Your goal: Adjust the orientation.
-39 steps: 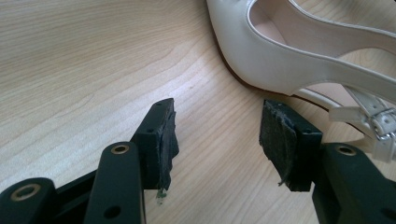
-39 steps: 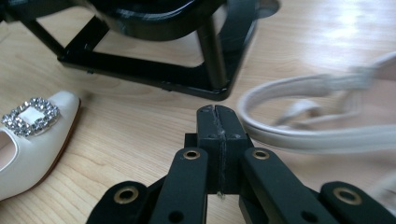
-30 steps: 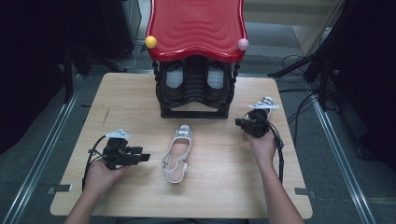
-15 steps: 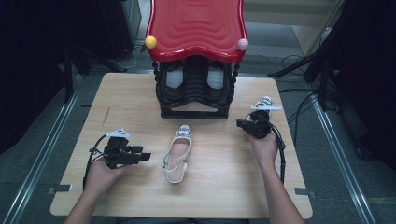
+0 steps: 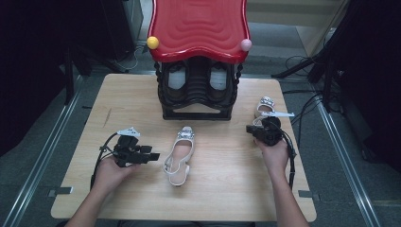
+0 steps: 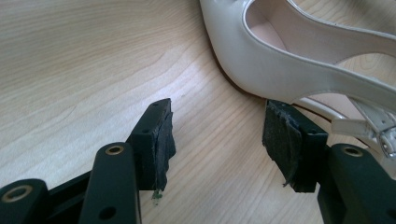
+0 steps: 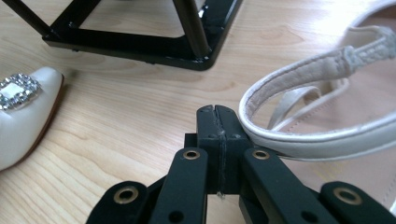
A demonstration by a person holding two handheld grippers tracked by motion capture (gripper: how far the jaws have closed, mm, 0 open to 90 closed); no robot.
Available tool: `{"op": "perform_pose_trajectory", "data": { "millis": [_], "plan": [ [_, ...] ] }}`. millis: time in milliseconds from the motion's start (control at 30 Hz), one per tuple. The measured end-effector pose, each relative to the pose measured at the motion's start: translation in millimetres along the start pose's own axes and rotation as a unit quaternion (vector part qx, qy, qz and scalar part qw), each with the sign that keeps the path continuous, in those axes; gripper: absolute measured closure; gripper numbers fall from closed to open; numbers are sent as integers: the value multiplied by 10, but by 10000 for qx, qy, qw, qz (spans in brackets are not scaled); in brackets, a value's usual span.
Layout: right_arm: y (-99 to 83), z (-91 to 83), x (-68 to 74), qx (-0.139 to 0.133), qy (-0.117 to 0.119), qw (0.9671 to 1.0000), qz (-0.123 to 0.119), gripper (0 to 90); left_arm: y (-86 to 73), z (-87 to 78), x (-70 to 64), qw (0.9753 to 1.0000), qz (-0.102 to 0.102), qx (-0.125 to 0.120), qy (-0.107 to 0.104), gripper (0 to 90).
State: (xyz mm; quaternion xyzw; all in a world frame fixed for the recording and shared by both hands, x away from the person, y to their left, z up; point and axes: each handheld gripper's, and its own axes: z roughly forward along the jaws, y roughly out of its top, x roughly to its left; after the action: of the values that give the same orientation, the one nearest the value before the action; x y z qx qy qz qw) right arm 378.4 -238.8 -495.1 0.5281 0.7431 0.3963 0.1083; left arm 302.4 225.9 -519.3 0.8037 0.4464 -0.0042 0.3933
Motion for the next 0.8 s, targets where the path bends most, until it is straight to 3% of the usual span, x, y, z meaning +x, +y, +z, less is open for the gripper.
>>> {"op": "perform_pose_trajectory", "data": {
  "millis": [133,400,800],
  "plan": [
    [-50,-76,-54,3,-87,9999,-60,900,31,19,6,9999,-10,-105,-9,432],
    [-157,-259,-204,-56,-104,9996,254,884,107,49,-1,9999,35,-87,-117,433],
    [60,-361,-42,-338,179,9991,179,782,65,16,3,10000,-23,-52,-47,434]
  ]
}}
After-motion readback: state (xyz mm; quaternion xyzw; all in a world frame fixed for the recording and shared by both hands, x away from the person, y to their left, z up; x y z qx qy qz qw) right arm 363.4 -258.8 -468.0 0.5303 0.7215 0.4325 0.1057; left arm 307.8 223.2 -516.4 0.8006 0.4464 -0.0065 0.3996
